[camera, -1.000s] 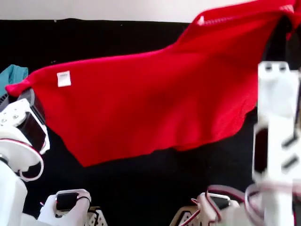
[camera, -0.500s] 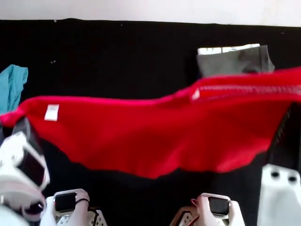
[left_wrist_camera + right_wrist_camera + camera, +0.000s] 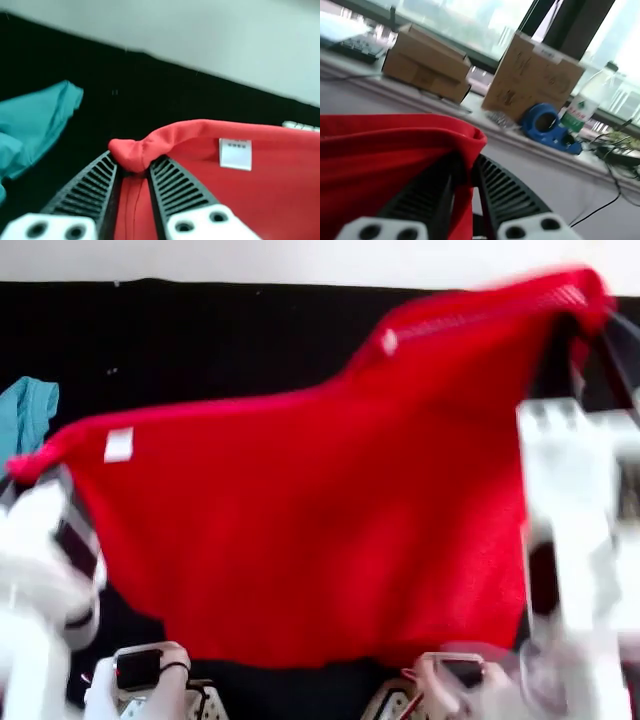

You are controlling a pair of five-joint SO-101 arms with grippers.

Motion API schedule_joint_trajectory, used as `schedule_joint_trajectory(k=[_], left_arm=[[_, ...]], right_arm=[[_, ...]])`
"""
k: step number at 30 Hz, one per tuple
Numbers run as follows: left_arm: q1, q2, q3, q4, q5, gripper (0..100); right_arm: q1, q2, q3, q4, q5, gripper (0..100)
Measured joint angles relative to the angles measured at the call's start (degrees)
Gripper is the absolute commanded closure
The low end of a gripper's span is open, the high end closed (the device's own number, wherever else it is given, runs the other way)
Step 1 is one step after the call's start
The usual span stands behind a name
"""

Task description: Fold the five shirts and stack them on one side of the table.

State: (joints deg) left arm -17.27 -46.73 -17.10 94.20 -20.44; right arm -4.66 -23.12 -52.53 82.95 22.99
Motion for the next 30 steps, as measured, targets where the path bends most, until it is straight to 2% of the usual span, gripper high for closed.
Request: schedule_joint_trajectory(k=[8,13,20,25,30], left_arm=[[-1.0,23.6,3.7,-12.6,-3.9,99],[-4.2,39.6,-5.2,-15.8,-6.3,99],[-5.1,55.8,-22.8,-15.0,-6.9,99],[-5.2,63.2,-24.6,-10.2,-6.9,99],[-5.2,70.2,-24.6,-2.5,-6.9,99]], right_arm=[[-4.4,29.5,0.2,-8.5,-0.2,99.3],[-5.9,41.6,-0.6,-17.3,-0.3,99.3],[-7.4,47.1,-3.7,-21.3,-0.4,99.3],[-8.4,51.7,-3.7,-19.1,-0.4,99.3],[-8.7,58.6,-3.7,-12.4,-1.6,99.3]])
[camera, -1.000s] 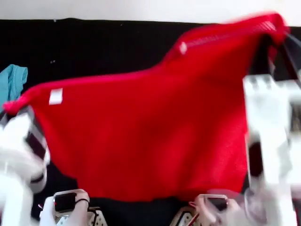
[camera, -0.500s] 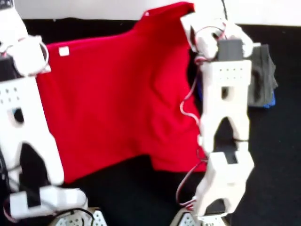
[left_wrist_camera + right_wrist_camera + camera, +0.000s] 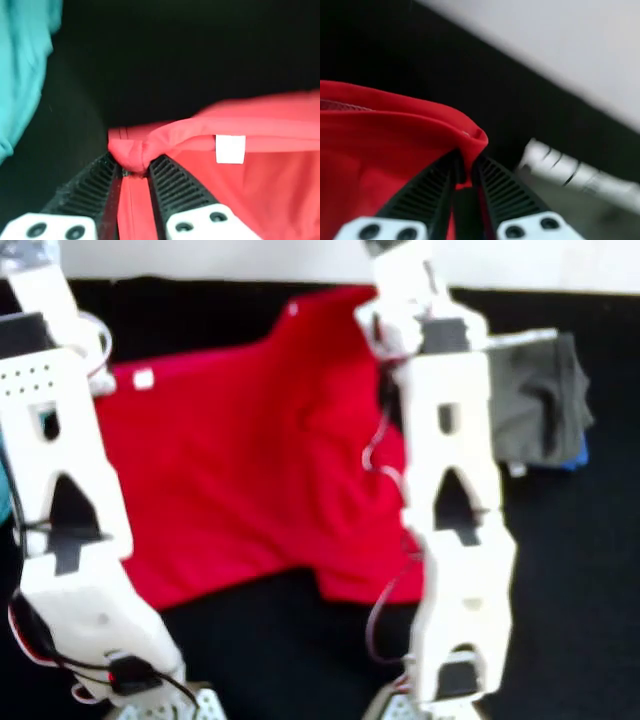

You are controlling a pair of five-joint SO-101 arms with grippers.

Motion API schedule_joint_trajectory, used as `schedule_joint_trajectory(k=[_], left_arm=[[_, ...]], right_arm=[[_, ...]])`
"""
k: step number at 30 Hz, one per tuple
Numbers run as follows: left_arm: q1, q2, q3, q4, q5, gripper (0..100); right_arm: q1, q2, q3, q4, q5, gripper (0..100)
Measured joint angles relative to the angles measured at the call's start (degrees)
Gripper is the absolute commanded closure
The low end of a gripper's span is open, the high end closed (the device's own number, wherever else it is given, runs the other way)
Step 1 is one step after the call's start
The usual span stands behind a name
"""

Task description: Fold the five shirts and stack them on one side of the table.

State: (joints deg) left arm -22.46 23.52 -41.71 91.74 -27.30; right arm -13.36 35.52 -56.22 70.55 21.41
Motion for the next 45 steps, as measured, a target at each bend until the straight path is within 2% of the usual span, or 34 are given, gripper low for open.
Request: schedule_joint_trajectory(k=[4,11,17,22,25,30,36,40,45], left_arm=[[0.0,2.5,0.0,7.2,0.0,99],[-1.1,-2.4,3.8,9.1,0.0,99],[-1.1,-18.4,27.7,8.7,-3.4,99],[-1.1,-30.0,48.3,3.3,-4.6,99],[-1.1,-35.3,57.2,0.6,-4.9,99],[-1.1,-39.8,69.4,-4.6,-8.0,99],[-1.1,-40.5,77.1,-8.7,-8.6,99],[-1.1,-40.6,78.4,-10.6,-8.6,99],[-1.1,-40.6,80.9,-14.7,-8.6,99]], right_arm=[[0.0,1.2,0.0,9.3,-5.8,99.3],[0.0,-1.3,-0.5,24.3,-7.7,99.3],[1.4,-7.6,1.8,29.7,-7.7,99.3],[2.1,-17.1,18.5,29.9,-7.7,99.3],[2.5,-24.5,33.5,27.6,-7.7,99.3],[4.9,-37.8,59.2,16.6,-7.6,99.3],[6.9,-51.1,86.6,4.7,-4.7,99.3],[7.2,-56.4,95.8,0.4,-4.7,99.3],[7.2,-57.5,97.9,-2.1,-4.7,98.9]])
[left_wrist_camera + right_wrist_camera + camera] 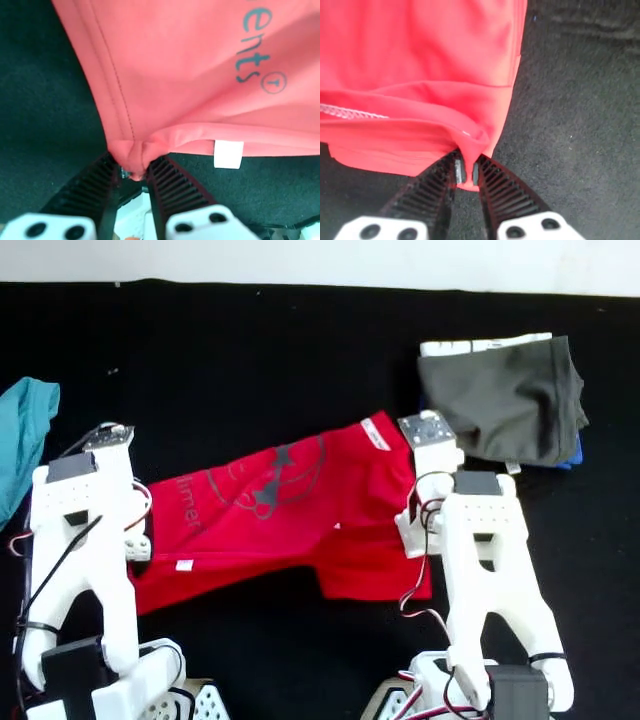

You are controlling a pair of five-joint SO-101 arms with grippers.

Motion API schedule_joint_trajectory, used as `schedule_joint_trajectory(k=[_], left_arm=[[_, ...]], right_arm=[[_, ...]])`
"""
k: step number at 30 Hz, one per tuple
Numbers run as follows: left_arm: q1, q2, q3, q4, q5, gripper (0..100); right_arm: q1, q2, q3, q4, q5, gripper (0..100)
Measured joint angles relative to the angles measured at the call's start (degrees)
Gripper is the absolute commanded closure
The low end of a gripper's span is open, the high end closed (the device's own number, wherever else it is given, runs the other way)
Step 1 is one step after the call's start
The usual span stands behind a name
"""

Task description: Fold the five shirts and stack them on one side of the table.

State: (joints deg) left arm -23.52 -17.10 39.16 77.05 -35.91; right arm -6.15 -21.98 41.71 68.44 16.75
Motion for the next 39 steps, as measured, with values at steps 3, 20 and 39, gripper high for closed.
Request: schedule_joint_trajectory(k=[3,20,39], left_arm=[[0.0,0.0,0.7,-0.1,0.0,95],[-4.8,0.3,-23.6,13.0,-4.3,99],[-2.9,37.7,-30.0,-15.8,6.5,99]], right_arm=[[0.0,-0.1,0.1,0.0,0.0,95.0],[-0.5,-0.5,-22.9,15.7,0.0,99.8],[-11.5,51.3,-48.4,-9.3,-4.2,97.7]])
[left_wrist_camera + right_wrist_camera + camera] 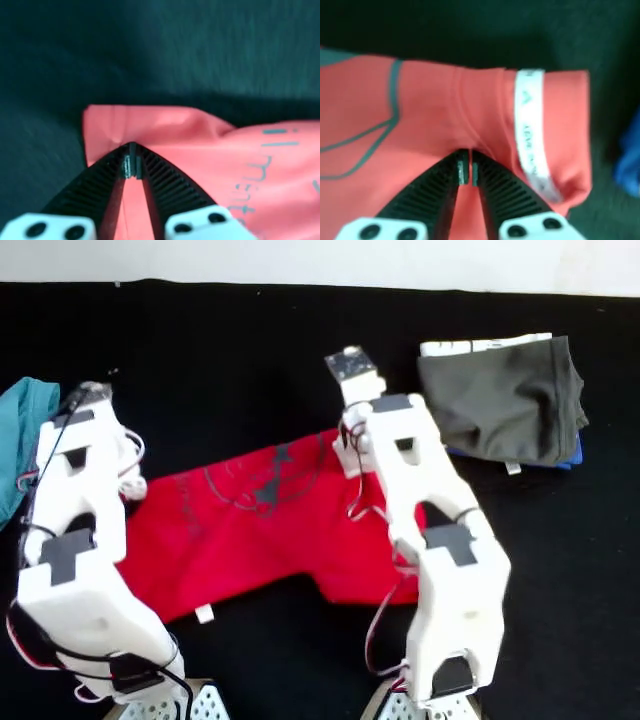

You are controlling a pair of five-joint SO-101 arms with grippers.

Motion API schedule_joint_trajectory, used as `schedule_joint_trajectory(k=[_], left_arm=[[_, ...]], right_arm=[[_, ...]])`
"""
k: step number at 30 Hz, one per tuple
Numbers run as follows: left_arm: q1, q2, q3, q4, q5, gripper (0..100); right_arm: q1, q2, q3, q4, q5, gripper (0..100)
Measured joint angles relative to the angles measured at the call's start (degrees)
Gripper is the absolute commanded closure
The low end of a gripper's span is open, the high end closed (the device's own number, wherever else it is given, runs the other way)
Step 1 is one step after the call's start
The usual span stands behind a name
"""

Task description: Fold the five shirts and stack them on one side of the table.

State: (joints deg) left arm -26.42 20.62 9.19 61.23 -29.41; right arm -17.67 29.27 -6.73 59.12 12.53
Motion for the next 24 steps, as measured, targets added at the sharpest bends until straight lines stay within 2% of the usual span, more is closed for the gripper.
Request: schedule_joint_trajectory(k=[6,13,20,24], left_arm=[[-1.6,12.5,-16.9,2.5,0.1,99],[-1.7,23.2,-37.8,15.6,3.1,99],[-2.0,24.3,-50.8,27.4,3.4,99],[-1.1,24.3,-57.7,36.3,3.5,99]], right_arm=[[1.1,14.8,-20.5,2.6,0.0,97.7],[1.6,21.4,-39.5,16.0,0.1,97.7],[2.4,21.3,-58.0,33.7,0.1,97.7],[2.4,21.3,-68.6,40.1,0.1,97.7]])
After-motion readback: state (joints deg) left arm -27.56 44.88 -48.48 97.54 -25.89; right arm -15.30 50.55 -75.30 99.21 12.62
